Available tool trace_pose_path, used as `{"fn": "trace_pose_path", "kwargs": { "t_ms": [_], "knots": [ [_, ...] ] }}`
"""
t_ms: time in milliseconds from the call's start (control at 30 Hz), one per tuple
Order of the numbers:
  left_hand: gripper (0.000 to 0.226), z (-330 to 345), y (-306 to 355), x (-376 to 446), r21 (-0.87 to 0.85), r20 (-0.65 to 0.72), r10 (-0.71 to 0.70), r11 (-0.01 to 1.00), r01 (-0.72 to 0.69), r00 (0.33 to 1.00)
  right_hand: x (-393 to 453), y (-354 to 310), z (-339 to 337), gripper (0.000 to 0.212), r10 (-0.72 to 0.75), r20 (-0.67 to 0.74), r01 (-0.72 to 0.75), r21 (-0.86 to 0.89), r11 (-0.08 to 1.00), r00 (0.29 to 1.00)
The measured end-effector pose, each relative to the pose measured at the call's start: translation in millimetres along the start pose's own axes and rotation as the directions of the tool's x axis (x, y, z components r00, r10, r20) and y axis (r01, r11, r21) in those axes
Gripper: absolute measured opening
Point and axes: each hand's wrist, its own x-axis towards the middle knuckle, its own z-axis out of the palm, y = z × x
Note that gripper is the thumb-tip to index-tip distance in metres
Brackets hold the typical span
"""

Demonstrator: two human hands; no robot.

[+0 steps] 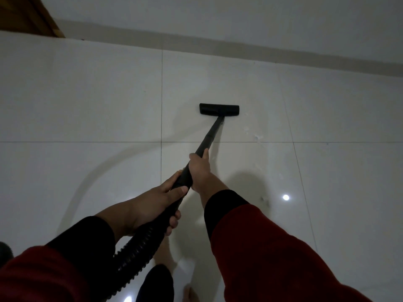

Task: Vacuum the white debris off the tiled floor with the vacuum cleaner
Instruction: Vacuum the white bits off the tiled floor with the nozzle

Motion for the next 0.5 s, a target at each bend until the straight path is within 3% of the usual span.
{"fn": "trace_pose_path", "kwargs": {
  "t_ms": [500],
  "knots": [
    [0.055, 72.9, -116.8, -59.1, 0.028, -0.020, 0.011, 1.000, -0.010, 1.000, -70.1, 106.2, -69.5, 0.064, 0.027, 0.016, -0.026, -0.053, 0.998, 1.000]
  ]
}}
